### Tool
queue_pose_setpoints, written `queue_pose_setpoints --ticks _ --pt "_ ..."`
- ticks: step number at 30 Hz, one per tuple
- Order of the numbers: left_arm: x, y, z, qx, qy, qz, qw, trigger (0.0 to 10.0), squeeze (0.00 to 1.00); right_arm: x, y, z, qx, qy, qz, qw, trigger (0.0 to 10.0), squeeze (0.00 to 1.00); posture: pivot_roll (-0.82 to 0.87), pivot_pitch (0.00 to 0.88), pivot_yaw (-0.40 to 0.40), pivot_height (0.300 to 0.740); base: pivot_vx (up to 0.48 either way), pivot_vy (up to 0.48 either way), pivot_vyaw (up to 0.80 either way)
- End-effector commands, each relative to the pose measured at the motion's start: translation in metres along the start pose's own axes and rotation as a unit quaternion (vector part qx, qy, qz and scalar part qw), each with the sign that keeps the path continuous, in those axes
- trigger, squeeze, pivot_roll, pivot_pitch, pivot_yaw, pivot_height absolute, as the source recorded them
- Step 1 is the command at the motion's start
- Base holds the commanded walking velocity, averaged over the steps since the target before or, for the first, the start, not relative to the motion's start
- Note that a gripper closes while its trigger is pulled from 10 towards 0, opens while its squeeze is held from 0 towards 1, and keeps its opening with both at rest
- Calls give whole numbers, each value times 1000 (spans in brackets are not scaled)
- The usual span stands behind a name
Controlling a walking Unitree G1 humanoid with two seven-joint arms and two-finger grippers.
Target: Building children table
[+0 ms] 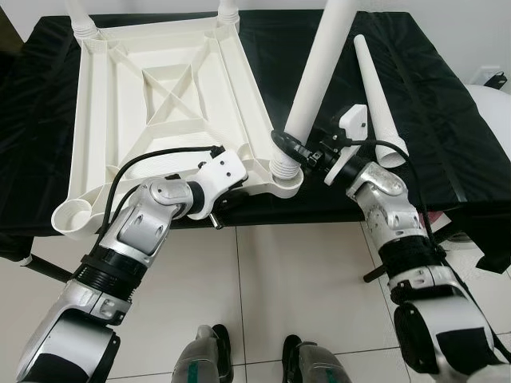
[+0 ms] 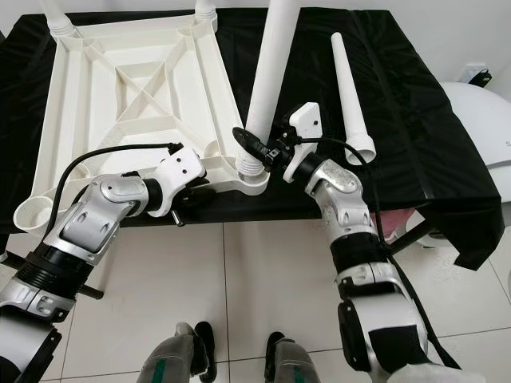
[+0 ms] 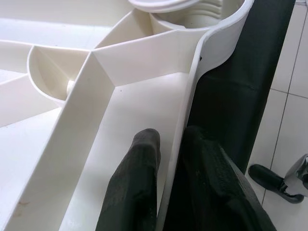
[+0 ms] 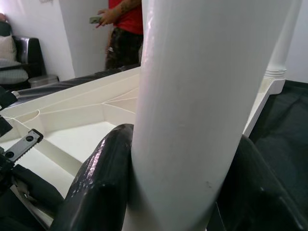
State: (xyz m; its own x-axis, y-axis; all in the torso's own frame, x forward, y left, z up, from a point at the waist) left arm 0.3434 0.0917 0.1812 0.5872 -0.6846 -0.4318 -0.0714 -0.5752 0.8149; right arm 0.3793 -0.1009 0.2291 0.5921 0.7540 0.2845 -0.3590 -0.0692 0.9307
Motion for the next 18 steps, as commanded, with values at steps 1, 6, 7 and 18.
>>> queue_pose_setpoints --ticks 1,6,7,18 --pt "1 11 11 22 -36 17 999 10000 0 -3 -8 0 -3 10 -21 1000 10000 0 -60 189 -30 740 0 0 0" --pt "0 11 11 21 -35 16 999 10000 0 -3 -9 0 0 32 -26 999 10000 0 -54 201 -30 740 0 0 0" --pt "0 11 11 21 -35 16 999 10000 0 -3 -9 0 0 32 -26 999 10000 0 -54 201 -30 740 0 0 0" --pt "-1 11 9 19 -31 13 999 10000 0 -12 -14 -3 9 84 -31 996 10000 0 -59 216 -22 740 0 0 0"
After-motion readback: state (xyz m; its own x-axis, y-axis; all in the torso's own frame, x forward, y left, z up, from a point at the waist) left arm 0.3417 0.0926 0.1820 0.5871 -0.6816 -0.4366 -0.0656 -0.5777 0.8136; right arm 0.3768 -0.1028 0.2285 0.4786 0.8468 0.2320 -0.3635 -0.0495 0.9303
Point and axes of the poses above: a point about 5 cm out from each wrist's last joint towards the gripper, its own x axis pointing out of the wrist towards the gripper, its own y axis along the axis of the wrist's last joint, z = x × y, the point moved 2 cm from there along x, pointing out of the wrist towards the gripper, and after that the axes turned 4 degrees about -x, right-handed, at the moved point
